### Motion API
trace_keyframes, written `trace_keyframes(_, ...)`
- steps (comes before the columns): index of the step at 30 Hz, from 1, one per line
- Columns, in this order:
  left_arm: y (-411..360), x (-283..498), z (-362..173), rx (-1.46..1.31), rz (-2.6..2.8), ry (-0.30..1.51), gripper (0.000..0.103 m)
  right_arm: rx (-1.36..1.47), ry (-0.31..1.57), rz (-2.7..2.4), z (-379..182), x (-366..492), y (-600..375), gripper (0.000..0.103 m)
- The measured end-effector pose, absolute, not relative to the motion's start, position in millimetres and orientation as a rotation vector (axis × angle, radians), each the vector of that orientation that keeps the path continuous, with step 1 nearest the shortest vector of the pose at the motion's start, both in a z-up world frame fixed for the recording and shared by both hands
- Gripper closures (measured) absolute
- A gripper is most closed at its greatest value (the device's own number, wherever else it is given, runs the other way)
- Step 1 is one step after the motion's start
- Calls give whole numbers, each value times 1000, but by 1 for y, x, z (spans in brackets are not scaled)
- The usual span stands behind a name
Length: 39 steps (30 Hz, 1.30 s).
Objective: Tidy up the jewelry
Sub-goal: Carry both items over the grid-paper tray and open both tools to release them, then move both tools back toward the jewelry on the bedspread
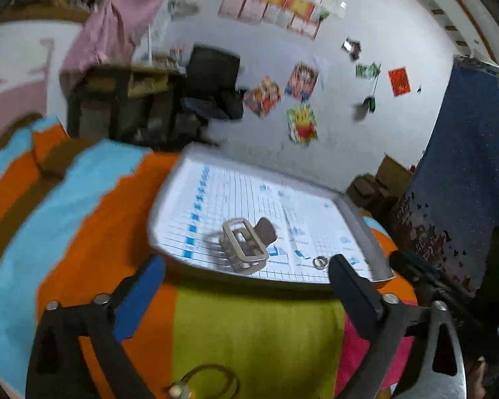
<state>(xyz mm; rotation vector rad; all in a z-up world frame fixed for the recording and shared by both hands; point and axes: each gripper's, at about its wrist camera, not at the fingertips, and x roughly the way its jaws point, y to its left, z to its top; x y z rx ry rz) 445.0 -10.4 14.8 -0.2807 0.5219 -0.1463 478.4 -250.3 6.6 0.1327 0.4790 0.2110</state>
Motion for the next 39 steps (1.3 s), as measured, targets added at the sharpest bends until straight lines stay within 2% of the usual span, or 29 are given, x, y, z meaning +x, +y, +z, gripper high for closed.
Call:
trace_keyframes(3, -7, 406, 33, -246, -122, 456, 0, 130, 430, 204, 27, 440, -254, 33)
trace_keyframes(6, -8, 371, 48, -215, -102, 401, 0, 134, 378, 202, 44, 398, -260, 19)
trace_keyframes(11, -11, 303, 61, -170, -74, 327, 0, 141, 314, 194, 61, 330, -266, 18)
trace_keyframes(14, -10, 267, 61, -155, -62, 304, 0, 143, 283, 188, 65, 291, -267, 10)
trace_keyframes(24, -5, 160, 43, -130, -52, 303, 0, 132, 248, 154, 53, 173, -263, 9)
trace_keyframes(27, 1, 138, 33, -140, -65, 338, 0, 137, 252, 144, 45, 147, -262, 6)
trace_keyframes(39, 8, 77, 8, -131, -57, 395, 0, 139, 313, 98, 9, 76, -253, 4)
